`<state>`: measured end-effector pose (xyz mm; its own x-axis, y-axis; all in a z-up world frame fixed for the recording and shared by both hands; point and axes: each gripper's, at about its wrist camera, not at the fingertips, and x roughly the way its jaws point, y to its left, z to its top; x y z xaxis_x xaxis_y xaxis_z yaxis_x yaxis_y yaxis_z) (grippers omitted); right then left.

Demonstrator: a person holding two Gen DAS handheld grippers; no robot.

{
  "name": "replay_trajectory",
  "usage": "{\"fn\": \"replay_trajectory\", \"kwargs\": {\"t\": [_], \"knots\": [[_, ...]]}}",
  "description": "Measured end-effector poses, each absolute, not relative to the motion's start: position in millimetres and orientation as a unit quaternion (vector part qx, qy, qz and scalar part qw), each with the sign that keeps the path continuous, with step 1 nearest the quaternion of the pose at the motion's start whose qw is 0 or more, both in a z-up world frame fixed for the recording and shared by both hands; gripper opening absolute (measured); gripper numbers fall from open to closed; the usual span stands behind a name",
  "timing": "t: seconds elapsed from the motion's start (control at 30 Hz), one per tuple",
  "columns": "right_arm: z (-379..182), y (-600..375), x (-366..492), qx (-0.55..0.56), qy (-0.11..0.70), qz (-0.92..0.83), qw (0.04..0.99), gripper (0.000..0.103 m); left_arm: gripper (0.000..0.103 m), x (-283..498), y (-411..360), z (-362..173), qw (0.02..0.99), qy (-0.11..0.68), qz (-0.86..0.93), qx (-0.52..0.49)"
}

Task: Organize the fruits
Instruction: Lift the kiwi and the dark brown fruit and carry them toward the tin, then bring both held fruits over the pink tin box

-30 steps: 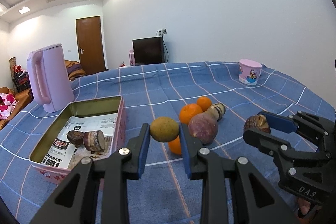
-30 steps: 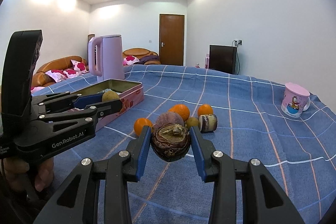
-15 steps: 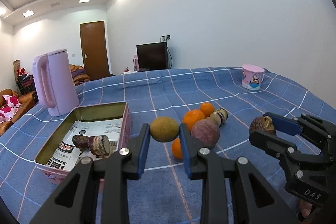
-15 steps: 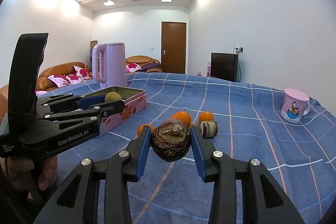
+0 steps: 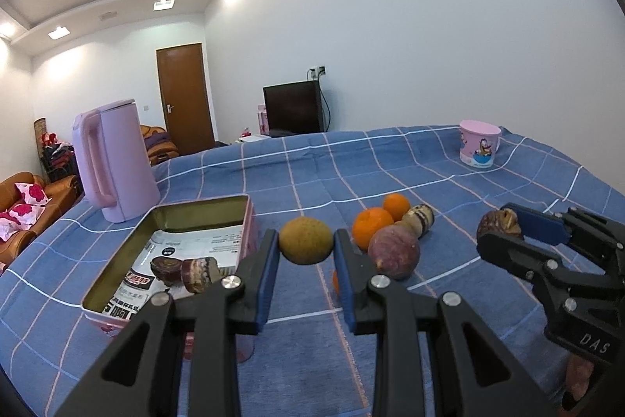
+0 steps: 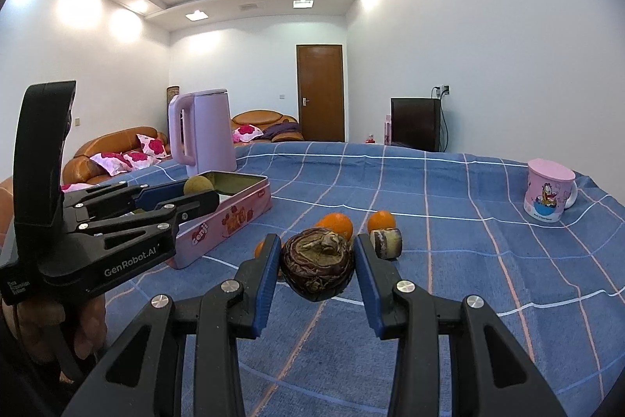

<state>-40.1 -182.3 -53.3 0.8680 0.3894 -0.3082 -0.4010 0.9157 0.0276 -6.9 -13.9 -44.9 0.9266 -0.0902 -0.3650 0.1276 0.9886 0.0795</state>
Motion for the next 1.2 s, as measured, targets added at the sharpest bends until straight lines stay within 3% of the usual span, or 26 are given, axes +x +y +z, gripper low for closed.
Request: {"fn": "replay_trajectory", "kwargs": {"t": [1.2], "knots": [[-16.6,-131.7,-7.1,-0.066,0.160,0.251,0.952,0.040,0.030,6.2,30.5,-37.7,0.978,0.209,-0.013,0.016]]}}
